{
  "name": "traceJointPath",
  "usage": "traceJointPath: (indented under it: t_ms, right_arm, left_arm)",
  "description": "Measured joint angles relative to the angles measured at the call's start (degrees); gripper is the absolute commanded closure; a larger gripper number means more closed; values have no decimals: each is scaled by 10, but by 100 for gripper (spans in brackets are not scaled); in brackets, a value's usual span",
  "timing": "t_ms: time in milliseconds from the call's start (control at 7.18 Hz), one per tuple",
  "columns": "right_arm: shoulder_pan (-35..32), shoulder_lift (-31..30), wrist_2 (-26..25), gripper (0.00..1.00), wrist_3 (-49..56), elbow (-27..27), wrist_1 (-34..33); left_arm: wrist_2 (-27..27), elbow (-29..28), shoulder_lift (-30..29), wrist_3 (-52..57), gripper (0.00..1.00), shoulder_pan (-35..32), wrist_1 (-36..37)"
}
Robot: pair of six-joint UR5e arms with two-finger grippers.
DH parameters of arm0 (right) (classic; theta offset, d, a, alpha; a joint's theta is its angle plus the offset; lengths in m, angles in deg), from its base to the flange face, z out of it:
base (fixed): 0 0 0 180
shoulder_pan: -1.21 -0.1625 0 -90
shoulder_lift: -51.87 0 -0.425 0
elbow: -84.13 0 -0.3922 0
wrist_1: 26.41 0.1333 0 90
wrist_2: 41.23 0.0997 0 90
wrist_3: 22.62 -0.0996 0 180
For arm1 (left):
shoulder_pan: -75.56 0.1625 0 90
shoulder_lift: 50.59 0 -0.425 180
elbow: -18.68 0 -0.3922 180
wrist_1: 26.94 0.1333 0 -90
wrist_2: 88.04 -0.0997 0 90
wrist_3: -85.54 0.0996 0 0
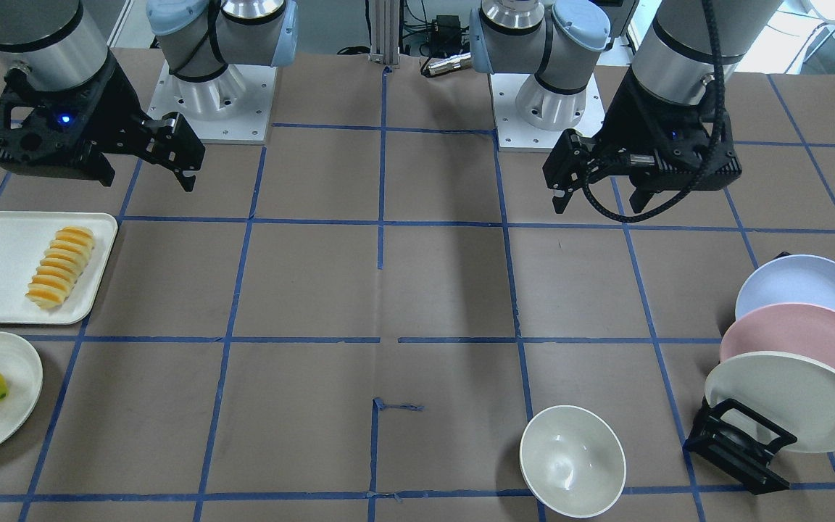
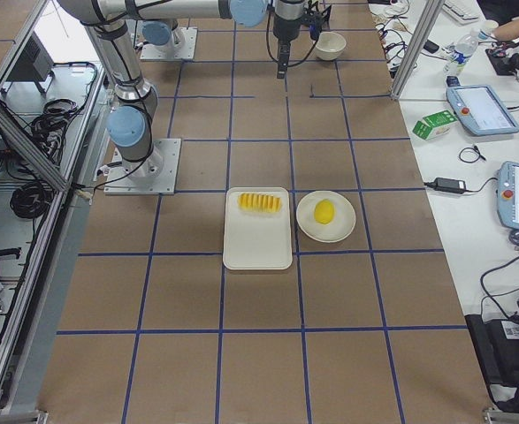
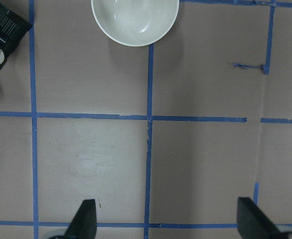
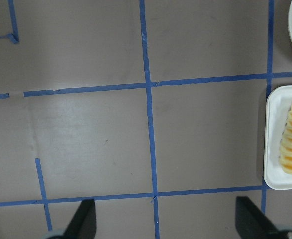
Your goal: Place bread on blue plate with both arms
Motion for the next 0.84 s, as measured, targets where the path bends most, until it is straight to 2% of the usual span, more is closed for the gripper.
traceJointPath:
  t_ms: [278,557,835]
  right_arm:
    - [61,6,0,0,22,20,-4]
    - [140,8,-3,0,94,60,-24]
    - [201,14,-14,0,163,122,-114]
  left_arm:
    - [0,-4,0,0,0,52,0]
    - [3,-8,-7,23,0,148,-2]
    - [-1,-4,-27,80,0,252,21]
